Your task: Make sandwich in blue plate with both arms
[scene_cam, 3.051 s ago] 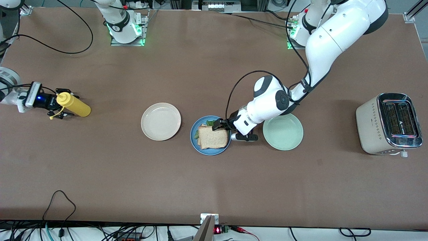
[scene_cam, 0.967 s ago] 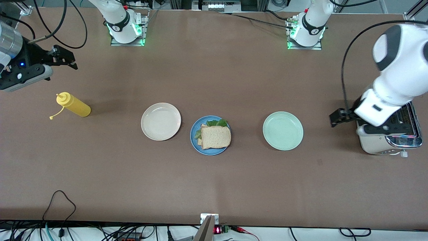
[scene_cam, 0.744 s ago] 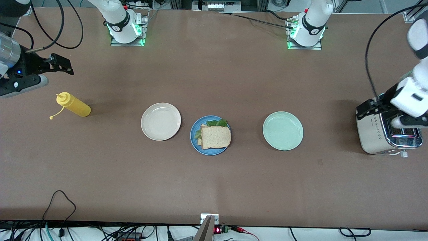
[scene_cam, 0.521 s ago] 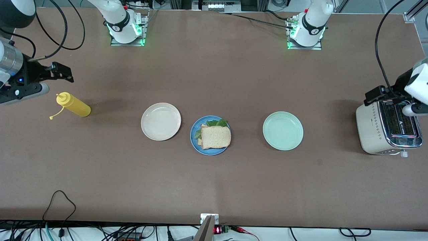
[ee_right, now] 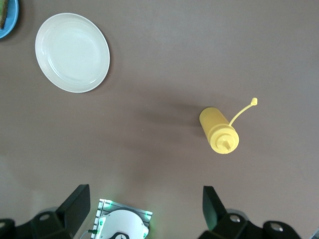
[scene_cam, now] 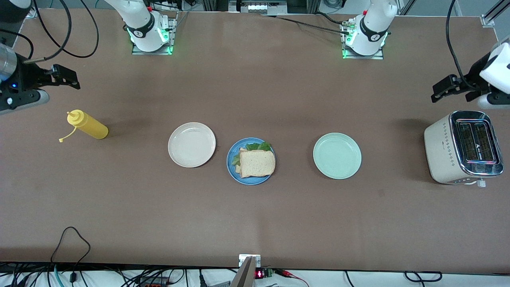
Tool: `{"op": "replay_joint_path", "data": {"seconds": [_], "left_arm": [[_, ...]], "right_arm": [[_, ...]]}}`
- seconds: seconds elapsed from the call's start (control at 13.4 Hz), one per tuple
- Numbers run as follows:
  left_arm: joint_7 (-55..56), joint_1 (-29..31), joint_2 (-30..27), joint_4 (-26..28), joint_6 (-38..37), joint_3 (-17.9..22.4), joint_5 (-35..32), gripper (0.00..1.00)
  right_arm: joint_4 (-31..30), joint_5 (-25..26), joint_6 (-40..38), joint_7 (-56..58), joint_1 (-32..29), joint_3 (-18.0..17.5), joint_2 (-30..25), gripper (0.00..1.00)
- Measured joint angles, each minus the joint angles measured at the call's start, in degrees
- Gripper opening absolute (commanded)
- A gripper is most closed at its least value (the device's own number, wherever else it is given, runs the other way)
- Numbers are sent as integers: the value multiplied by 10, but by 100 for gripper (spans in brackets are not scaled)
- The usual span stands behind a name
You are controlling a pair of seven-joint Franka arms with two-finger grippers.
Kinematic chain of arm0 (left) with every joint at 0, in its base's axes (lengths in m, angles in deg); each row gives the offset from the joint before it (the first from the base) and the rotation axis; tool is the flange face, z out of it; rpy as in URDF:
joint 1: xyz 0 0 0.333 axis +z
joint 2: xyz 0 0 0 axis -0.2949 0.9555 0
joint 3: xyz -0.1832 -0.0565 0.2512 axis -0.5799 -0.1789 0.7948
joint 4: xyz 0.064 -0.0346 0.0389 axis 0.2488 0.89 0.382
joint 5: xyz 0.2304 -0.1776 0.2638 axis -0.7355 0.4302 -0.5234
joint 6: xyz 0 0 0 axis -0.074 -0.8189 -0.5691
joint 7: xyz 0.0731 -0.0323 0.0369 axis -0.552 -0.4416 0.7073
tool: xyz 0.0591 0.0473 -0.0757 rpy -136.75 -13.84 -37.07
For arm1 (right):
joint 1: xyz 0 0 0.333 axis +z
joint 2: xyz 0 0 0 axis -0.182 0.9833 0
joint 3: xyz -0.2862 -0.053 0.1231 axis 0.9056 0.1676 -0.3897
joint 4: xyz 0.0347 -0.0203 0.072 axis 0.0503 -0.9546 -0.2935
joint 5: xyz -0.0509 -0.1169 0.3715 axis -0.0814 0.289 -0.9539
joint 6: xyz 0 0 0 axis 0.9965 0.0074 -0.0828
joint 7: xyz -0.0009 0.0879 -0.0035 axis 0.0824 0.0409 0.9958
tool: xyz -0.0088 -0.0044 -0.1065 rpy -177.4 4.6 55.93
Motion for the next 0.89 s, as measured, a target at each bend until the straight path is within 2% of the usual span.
{"op": "replay_joint_path", "data": {"seconds": [0.22, 0.89], "left_arm": [[0, 0, -18, 24, 2, -5, 0, 100], [0, -1, -18, 29, 4, -17, 0, 100]], "right_arm": [[0, 0, -1, -29, 1, -1, -2, 100], [-2, 0, 23, -49, 0, 0, -2, 100]]}}
